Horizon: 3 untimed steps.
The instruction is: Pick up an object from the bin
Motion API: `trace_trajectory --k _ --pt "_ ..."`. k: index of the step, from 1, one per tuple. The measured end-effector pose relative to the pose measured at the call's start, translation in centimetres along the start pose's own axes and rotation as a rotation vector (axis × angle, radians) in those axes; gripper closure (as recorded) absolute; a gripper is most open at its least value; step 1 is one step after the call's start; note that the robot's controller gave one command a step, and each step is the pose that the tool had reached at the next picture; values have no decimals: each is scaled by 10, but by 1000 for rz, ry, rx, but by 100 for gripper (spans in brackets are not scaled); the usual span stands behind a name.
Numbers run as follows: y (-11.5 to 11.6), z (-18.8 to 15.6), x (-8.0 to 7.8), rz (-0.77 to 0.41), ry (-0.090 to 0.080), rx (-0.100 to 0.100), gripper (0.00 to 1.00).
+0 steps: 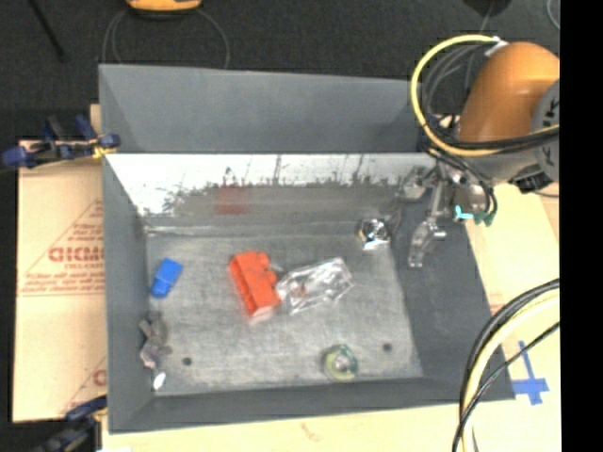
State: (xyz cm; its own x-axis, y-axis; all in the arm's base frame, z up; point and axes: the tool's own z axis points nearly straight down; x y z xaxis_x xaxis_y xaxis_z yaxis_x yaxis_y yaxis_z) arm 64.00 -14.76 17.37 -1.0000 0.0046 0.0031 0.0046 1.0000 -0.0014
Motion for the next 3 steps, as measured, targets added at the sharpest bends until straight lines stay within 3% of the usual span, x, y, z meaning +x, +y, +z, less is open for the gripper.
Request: trace_trajectory --k 1,2,3 --pt "88 96 3 -157 -5 0 0" --pt "128 95 47 -146 -8 -1 0" --pt "168 95 104 -55 -16 -1 0"
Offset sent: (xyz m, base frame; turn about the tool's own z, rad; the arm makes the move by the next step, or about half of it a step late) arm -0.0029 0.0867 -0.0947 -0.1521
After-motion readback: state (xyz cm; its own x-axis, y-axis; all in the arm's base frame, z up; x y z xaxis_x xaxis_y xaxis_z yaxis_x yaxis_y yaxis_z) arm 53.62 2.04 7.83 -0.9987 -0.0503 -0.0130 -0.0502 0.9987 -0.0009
